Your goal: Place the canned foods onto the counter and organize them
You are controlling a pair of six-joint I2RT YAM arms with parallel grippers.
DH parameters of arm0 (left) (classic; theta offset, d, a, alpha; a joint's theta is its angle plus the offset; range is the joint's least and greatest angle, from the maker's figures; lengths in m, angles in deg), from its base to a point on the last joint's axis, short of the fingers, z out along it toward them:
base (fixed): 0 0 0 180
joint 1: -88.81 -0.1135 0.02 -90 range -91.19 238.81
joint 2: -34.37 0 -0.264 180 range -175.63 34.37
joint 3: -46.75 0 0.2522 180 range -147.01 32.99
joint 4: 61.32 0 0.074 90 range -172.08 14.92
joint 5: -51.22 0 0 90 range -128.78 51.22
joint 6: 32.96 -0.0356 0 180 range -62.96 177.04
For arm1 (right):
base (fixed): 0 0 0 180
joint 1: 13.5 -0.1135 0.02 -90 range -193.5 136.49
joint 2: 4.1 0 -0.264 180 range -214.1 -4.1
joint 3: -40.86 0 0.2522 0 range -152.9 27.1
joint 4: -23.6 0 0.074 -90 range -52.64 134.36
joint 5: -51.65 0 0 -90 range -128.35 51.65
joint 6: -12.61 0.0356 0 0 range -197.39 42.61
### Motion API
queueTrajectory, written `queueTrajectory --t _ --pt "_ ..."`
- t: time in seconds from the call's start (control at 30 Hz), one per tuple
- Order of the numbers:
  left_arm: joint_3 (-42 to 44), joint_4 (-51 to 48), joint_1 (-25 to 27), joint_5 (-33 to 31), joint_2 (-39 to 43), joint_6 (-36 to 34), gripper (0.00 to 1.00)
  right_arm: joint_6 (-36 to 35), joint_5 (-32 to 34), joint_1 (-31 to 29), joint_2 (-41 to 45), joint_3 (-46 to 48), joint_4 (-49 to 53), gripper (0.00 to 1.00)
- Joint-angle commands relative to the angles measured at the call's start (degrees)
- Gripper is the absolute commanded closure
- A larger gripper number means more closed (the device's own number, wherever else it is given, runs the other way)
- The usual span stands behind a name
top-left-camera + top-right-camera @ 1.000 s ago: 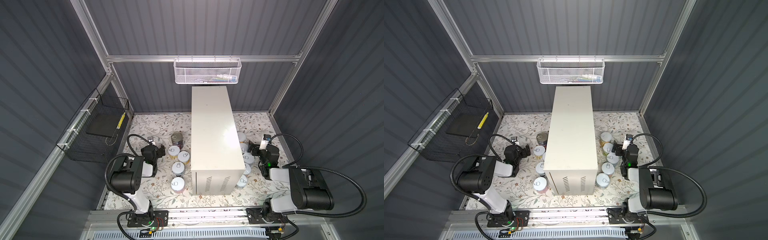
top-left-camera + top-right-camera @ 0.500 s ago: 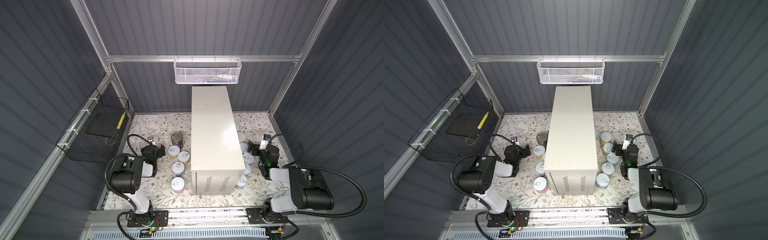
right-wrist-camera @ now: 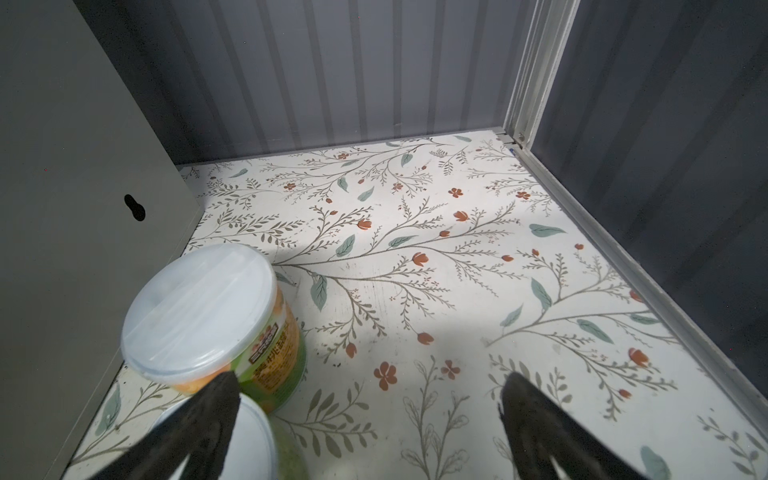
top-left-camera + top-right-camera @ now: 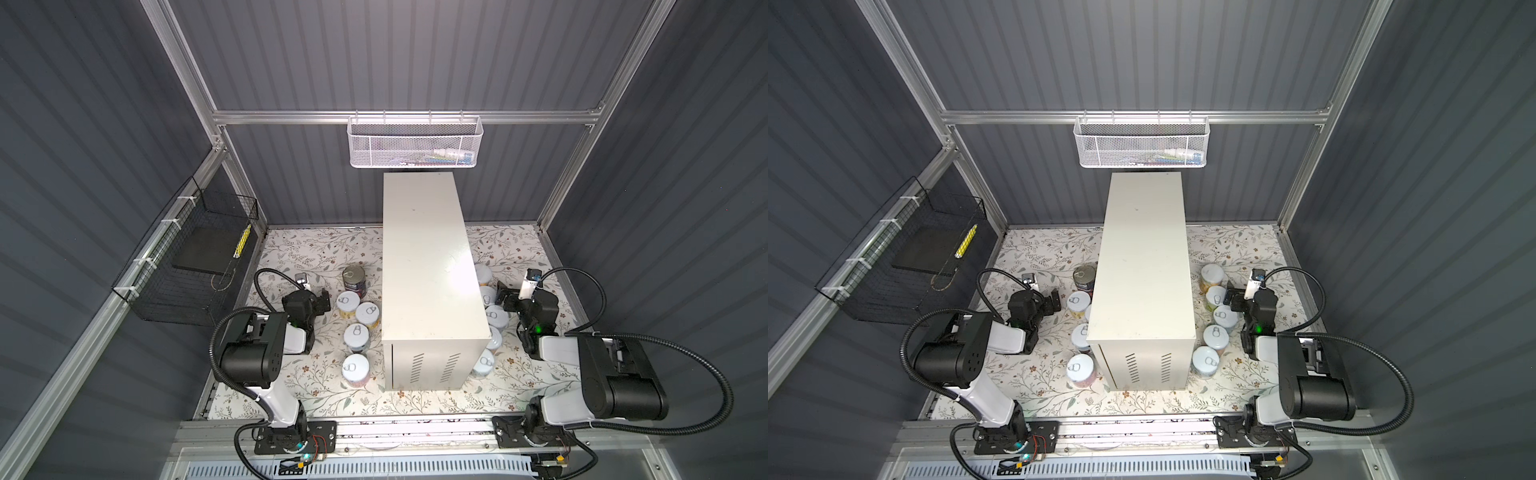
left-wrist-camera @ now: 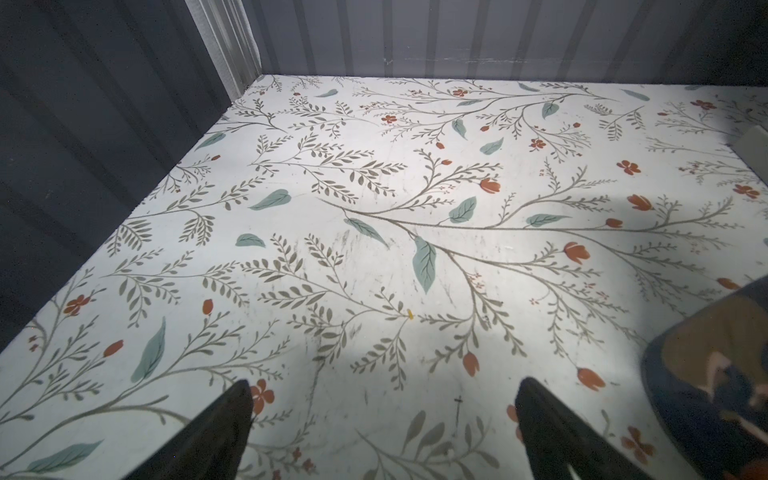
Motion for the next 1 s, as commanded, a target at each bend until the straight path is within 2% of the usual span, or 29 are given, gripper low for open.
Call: queueTrajectory --t 0.0,0.8,0.97 --pt "-0.9 0.2 0.2 -0.5 -0.4 -0.8 0.01 0.3 -0.4 0.1 0.1 0.1 -1.4 0.01" --pt "-1.0 0.0 0.2 -0.5 -0.4 -0.8 0.00 0.3 -0.6 0.3 0.1 0.0 -1.2 0.01" --pt "-1.5 -0.7 0.2 -0.8 -0.5 -0.9 0.00 2.1 6.8 -0.4 4.0 3.5 -4.6 0.01"
